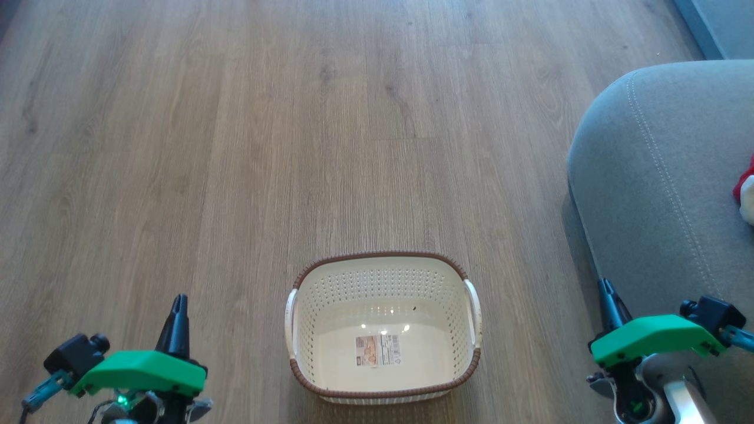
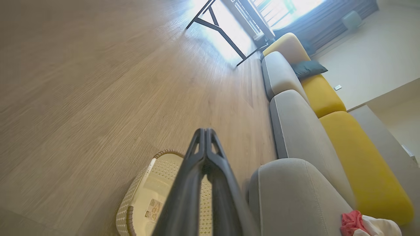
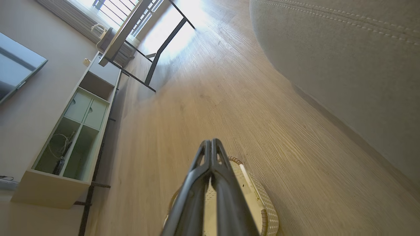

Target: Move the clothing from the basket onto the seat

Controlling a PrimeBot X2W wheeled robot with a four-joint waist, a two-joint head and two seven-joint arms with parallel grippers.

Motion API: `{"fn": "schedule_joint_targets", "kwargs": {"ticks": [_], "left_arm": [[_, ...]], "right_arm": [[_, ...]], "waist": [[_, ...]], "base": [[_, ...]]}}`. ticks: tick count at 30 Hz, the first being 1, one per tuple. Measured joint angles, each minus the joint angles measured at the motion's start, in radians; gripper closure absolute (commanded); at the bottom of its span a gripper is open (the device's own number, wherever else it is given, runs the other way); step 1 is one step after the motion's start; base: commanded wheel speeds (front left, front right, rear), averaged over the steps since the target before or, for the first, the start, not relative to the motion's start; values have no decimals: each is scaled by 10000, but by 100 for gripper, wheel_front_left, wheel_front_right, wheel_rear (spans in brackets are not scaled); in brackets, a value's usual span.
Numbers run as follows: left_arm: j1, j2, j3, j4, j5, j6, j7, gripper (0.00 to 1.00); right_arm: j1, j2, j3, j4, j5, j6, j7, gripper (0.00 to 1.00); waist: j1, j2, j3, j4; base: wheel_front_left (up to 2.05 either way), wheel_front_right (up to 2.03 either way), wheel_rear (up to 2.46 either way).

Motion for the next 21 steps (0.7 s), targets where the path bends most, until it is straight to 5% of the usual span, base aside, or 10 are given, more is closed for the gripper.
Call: {"fn": "schedule_joint_targets", "kwargs": {"ticks": [21], "left_arm": [[-201, -2, 184, -155, -2314, 0, 564, 100]], "right_arm": [[2, 0, -370, -238, 2362, -2, 570, 100]], "waist": [[0, 0, -46, 5]], "base": [[0, 0, 0]]}}
